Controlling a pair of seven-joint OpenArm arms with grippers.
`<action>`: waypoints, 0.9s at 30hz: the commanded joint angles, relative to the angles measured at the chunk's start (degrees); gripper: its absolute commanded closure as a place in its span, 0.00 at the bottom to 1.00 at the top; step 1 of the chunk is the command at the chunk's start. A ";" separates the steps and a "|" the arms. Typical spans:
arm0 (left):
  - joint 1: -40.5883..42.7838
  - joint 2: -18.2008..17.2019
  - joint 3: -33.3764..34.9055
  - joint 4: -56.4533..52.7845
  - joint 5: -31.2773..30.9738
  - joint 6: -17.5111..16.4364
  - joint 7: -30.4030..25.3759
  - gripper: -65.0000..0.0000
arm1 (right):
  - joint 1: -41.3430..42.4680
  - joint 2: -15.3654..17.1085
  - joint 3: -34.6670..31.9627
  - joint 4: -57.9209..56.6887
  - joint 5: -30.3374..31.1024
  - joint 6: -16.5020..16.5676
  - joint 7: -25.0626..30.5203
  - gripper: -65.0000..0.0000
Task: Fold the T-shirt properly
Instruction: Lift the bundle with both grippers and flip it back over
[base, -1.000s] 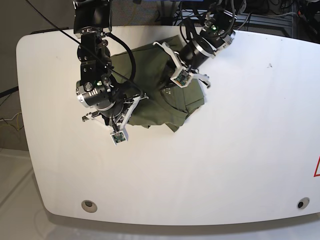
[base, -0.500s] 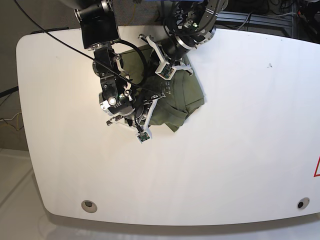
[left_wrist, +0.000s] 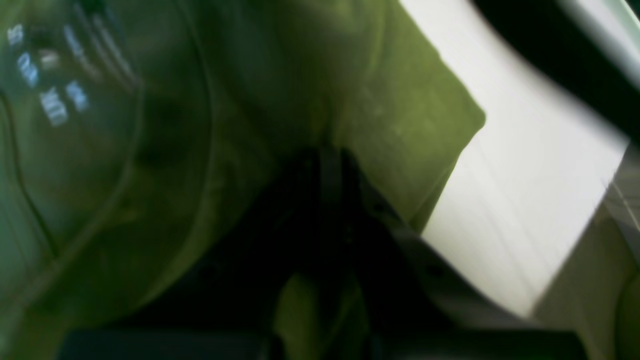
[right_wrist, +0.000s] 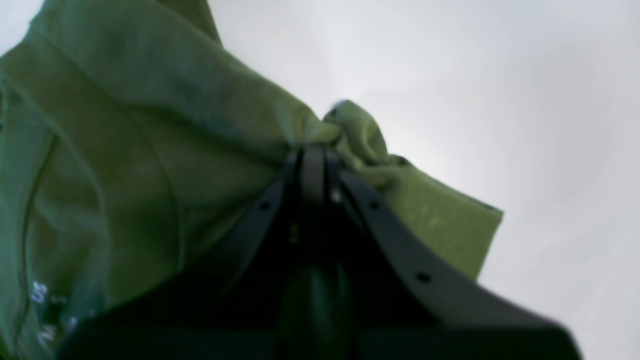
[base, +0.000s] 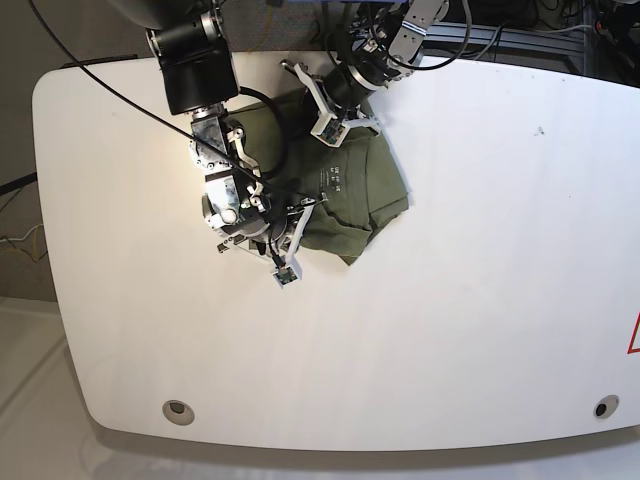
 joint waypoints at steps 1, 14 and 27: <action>-0.71 -0.70 -1.76 0.16 -0.50 -0.16 -1.97 1.00 | 0.46 0.93 0.44 0.00 -1.22 -0.43 -0.74 1.00; -3.61 -4.57 -6.69 0.07 -0.50 -0.34 -1.97 1.00 | -2.97 2.60 5.89 0.27 -1.22 -2.89 -3.73 1.00; -6.87 -7.12 -10.12 0.07 -0.50 -0.42 -1.97 1.00 | -9.21 2.51 6.68 2.03 -0.87 -5.97 -4.52 1.00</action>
